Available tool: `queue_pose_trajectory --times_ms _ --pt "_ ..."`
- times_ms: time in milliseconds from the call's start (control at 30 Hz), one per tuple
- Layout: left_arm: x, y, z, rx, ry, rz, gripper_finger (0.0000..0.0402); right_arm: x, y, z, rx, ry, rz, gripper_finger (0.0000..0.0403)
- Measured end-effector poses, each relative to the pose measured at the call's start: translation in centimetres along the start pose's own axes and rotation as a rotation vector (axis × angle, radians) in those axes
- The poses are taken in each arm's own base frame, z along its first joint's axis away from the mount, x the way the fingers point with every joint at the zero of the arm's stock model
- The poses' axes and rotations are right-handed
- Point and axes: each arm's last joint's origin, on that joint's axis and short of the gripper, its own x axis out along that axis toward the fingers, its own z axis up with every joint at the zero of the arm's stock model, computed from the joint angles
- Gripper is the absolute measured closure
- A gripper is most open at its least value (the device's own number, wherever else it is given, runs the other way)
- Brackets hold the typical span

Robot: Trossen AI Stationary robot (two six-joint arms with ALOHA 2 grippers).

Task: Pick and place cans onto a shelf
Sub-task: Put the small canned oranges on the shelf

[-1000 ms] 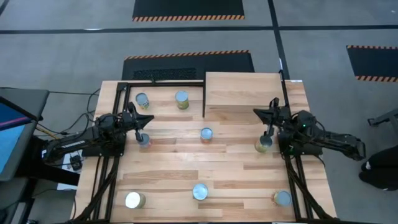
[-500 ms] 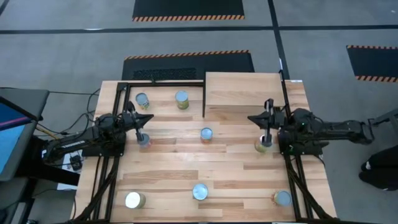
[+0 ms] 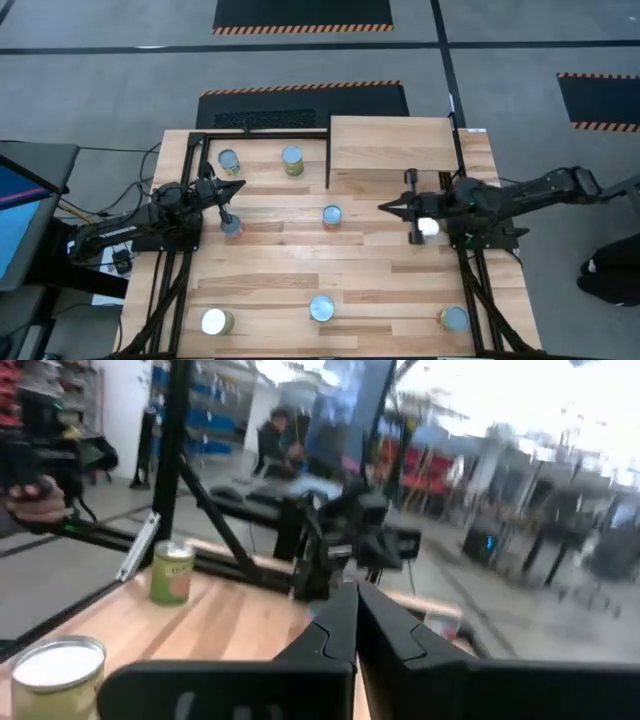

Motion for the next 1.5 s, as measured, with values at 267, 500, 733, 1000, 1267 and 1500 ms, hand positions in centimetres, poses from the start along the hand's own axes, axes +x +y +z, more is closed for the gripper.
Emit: queue_pose_trajectory --times_ms 267,500,733,1000,1267,1500 --pt "0.0 0.0 0.1 0.034 -0.012 0.003 0.0401 6.7 -0.1 -1.0 0.006 0.337 -0.141 0.0307" --pt "0.0 0.0 0.1 0.030 -0.012 0.003 0.0401 11.4 0.1 -2.7 0.056 0.608 -0.127 0.0233" --pt "0.0 0.0 0.0 0.010 0.001 -0.001 0.0401 14.5 1.1 -5.3 0.084 0.818 -0.028 0.0218" --pt "0.0 0.0 0.0 -0.002 0.001 -0.003 0.0401 17.2 1.7 -8.2 0.060 0.986 -0.002 0.0246" --pt "0.0 0.0 -0.1 -0.003 0.008 -0.005 0.0401 19.0 1.7 -10.6 0.058 1.117 0.020 0.0249" --pt "0.1 -0.1 -0.2 -0.002 0.018 -0.012 0.0401 19.5 1.1 -11.5 0.072 1.156 -0.005 0.0268"
